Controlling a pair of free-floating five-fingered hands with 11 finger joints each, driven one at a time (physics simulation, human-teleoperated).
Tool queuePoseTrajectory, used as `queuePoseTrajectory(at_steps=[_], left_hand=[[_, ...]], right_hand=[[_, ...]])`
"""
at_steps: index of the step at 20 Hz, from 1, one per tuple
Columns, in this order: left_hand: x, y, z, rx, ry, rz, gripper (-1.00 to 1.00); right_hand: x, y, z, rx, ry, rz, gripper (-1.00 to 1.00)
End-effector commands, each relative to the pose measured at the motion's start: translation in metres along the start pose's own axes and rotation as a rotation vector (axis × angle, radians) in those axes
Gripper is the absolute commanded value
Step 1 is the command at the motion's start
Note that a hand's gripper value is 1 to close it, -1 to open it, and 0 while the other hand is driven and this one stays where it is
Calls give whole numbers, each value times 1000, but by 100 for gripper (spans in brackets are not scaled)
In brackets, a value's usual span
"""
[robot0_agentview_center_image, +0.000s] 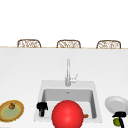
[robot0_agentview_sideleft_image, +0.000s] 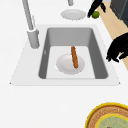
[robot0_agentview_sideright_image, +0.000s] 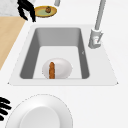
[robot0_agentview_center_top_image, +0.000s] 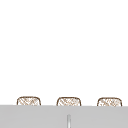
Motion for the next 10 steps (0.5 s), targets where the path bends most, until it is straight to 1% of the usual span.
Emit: queuePoseTrajectory(at_steps=[1,4,10], left_hand=[[0,0,0,0,0,0,0],[0,0,0,0,0,0,0],[0,0,0,0,0,0,0]], right_hand=[[0,8,-11,4,-11,14,-100],[0,12,-16,11,-10,7,-100],[-4,16,-15,-7,-25,8,-100]])
